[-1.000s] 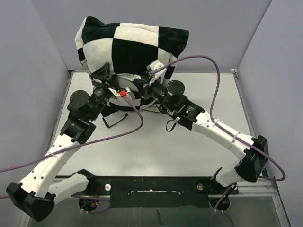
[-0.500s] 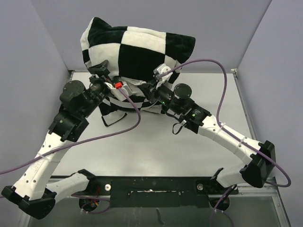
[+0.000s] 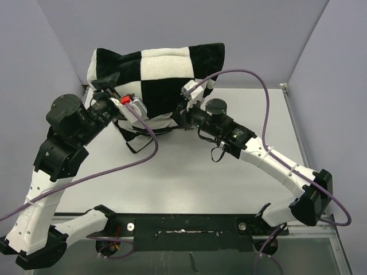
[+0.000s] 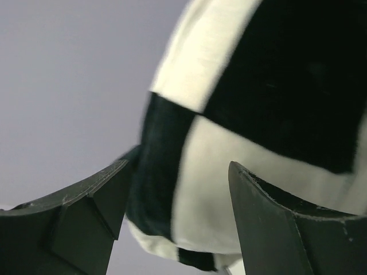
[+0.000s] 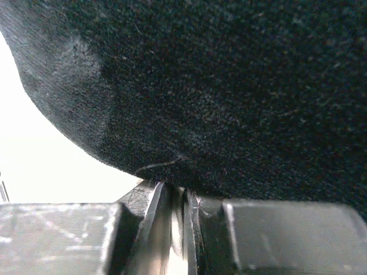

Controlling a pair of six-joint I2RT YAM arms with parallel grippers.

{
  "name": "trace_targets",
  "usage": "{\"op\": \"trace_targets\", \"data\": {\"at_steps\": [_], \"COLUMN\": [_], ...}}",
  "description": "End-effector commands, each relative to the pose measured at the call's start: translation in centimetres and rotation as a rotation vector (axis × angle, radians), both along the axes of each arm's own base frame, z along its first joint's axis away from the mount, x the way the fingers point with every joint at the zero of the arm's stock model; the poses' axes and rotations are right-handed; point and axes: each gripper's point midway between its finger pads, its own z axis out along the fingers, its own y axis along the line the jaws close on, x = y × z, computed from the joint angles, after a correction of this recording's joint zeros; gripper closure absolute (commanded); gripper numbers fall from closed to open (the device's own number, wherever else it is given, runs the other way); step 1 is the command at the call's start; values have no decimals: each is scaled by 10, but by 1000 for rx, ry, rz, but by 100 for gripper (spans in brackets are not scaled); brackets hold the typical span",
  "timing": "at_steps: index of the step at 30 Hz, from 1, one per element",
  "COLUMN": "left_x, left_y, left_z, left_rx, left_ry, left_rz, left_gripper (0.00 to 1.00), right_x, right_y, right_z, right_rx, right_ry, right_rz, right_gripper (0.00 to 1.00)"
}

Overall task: Remove the pillowcase from the pillow
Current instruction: Remove the pillow from the pillowcase.

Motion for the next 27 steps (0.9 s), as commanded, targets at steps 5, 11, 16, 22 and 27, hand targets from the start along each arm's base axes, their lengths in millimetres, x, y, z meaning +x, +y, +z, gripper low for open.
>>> {"op": "trace_targets", "data": {"at_steps": [5,11,16,22,27], "left_x": [-43,-31,-13,-7,-16], "left_y": [-5,2,3,4,4], "left_z": [-100,-95,-75,-103,-126], "left_rx": [194,207,153,220,260], "left_ry": [194,66,-17,35,150], "left_rz": [-153,-86,-22,-10,-45], "left_gripper": [30,29,30,30,29], "right_x": [7,-10,-22,-32,-38], "right_y": [9,25,33,31,28], "right_z": [46,76,88,101,110], "right_rx": [84,104,106,116,128], "right_ry": [13,-34,-52,-60,-72], "right_rz": [-43,-26,-21,-29,-27], "right_gripper": [100,100,100,100,100]}}
